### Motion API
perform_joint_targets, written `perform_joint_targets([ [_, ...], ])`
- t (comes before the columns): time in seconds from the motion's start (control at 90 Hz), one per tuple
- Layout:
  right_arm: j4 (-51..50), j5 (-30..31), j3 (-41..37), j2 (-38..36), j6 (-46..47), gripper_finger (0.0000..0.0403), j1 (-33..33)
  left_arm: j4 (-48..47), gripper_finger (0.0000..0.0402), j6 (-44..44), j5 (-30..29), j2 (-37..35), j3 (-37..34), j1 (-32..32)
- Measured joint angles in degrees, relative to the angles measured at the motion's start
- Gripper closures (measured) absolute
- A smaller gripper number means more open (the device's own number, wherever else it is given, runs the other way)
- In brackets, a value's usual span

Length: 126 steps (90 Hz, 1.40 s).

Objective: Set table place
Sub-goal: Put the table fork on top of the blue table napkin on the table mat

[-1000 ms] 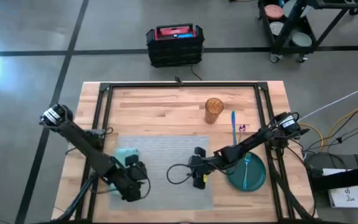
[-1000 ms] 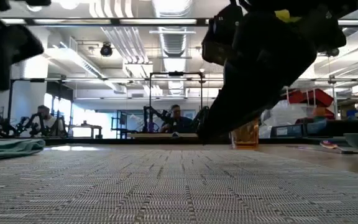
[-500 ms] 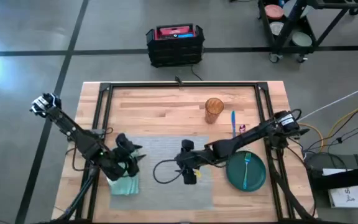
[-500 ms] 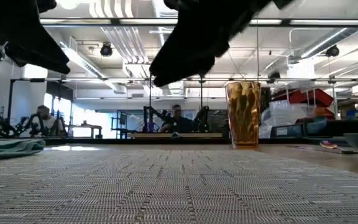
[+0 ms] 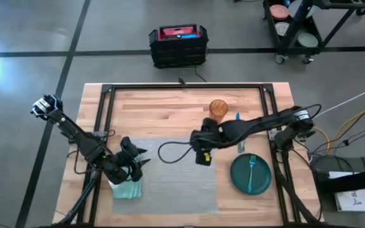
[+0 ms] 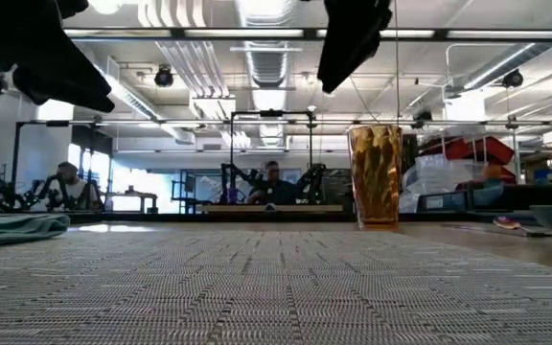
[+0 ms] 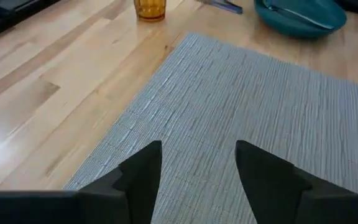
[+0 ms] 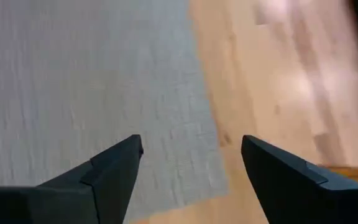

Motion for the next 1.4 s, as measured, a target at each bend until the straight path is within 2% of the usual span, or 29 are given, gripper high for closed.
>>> perform_joint_targets([
  [0.233, -0.4, 2.4, -8.5, -8.8, 5.7, 0.0164, -0.1, 0.3, 0.0233, 0.2, 0.0, 0.0, 0.5, 0.0],
  [0.367, 0.1, 5.6, -16.3, -15.6, 13.1, 0.0179, -0.1, 0.2, 0.0241, 0.2, 0.0, 0.0, 0.5, 0.0],
  [0.489, 0.0, 5.3, -23.0, -21.3, 21.5, 0.0187, -0.1, 0.4, 0.0246, 0.0, 0.1, 0.0, 0.5, 0.0],
  [0.556, 0.1, 2.7, -25.7, -24.5, 26.5, 0.0187, 0.3, 0.5, 0.0249, 0.0, 0.1, 0.0, 0.5, 0.0],
  [0.7, 0.3, -8.6, -30.1, -29.5, 35.8, 0.0181, 2.0, 0.9, 0.0254, 0.0, 0.0, 0.0, 0.5, 0.0],
  [0.789, 0.0, -12.6, -32.2, -31.2, 41.2, 0.0177, 3.8, 1.0, 0.0257, 0.0, -0.6, 0.1, 0.5, 0.0],
  [0.967, 0.0, -15.7, -36.0, -31.1, 55.0, 0.0183, 9.6, 1.0, 0.0262, 0.0, -0.9, 0.4, 0.5, 0.0],
  [1.189, 0.0, -19.8, -41.6, -26.3, 72.2, 0.0204, 18.0, 1.0, 0.0269, 0.4, -1.7, 2.9, 0.5, 0.0],
  [1.4, -0.2, -21.6, -43.3, -21.0, 79.9, 0.0218, 22.3, 2.1, 0.0277, 1.5, -2.2, 5.8, 0.4, 0.1],
])
